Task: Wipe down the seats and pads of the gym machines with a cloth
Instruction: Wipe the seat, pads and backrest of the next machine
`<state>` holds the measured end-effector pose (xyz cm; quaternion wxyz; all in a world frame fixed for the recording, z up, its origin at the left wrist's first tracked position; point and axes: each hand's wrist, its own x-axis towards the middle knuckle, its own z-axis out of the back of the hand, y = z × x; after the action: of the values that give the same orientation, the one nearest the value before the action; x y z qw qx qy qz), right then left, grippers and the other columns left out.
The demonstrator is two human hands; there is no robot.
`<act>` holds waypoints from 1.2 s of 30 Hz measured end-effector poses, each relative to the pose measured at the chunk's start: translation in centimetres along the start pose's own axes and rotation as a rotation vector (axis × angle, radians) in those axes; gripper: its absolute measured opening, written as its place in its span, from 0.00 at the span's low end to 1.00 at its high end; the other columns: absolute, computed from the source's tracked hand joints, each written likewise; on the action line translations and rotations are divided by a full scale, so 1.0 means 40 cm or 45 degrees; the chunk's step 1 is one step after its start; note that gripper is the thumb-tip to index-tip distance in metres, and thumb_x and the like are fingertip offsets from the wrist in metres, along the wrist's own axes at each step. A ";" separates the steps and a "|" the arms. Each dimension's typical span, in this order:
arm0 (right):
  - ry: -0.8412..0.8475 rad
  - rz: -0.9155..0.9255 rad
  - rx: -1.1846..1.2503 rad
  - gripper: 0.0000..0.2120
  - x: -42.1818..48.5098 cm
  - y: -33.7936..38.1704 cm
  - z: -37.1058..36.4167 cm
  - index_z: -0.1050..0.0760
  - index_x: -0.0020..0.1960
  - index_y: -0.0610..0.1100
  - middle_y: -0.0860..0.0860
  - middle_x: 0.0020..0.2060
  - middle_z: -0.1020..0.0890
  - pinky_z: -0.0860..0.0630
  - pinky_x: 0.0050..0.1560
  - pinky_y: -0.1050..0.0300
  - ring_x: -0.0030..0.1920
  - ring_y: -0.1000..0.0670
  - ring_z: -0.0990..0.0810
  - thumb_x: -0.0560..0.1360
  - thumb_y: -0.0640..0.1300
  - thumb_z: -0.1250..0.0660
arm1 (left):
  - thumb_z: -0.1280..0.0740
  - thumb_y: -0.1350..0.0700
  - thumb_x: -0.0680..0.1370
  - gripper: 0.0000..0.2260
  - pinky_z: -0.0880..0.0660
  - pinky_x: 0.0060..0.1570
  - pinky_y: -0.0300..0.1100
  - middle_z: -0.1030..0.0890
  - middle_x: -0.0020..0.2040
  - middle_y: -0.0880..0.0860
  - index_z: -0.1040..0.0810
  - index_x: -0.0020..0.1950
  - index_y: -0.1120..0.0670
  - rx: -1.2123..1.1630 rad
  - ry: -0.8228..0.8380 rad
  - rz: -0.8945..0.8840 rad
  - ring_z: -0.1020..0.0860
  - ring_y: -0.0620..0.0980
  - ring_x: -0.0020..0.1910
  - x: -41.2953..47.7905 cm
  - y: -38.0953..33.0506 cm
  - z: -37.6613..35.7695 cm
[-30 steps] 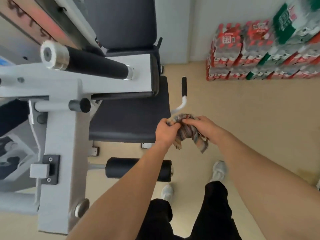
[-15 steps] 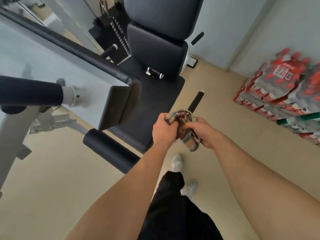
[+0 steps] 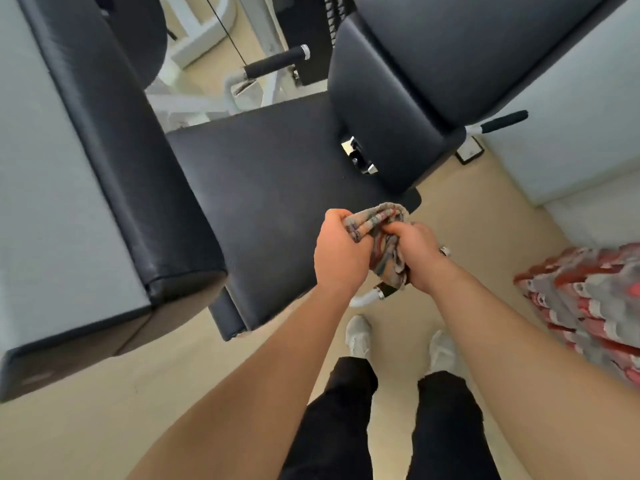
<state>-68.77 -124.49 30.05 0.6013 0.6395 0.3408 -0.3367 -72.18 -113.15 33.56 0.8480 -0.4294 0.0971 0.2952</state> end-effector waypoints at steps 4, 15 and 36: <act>0.084 -0.063 0.112 0.09 0.062 0.039 0.003 0.20 0.54 0.39 0.43 0.42 0.14 0.19 0.43 0.52 0.45 0.43 0.14 0.80 0.42 0.37 | 0.30 0.56 0.70 0.18 0.20 0.49 0.50 0.23 0.50 0.44 0.31 0.57 0.45 -0.060 -0.197 0.059 0.21 0.44 0.49 0.043 0.015 -0.039; 0.062 1.263 -1.040 0.25 0.253 -0.065 -0.006 0.35 0.78 0.51 0.46 0.77 0.34 0.35 0.74 0.46 0.76 0.43 0.35 0.81 0.47 0.40 | 0.33 0.60 0.76 0.06 0.26 0.41 0.39 0.23 0.44 0.43 0.24 0.48 0.49 0.229 -0.533 0.015 0.24 0.42 0.40 0.017 0.211 -0.143; 0.707 1.626 -2.031 0.28 0.431 -0.060 -0.175 0.54 0.81 0.62 0.54 0.82 0.56 0.57 0.79 0.45 0.81 0.46 0.60 0.82 0.62 0.55 | 0.35 0.60 0.71 0.05 0.29 0.24 0.45 0.22 0.34 0.49 0.20 0.42 0.54 0.617 -0.001 -0.749 0.26 0.50 0.28 0.011 0.390 -0.231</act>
<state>-61.33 -116.86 14.63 0.8138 0.1746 0.1893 0.5210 -80.09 -113.07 17.26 0.9735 -0.2256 0.0364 0.0078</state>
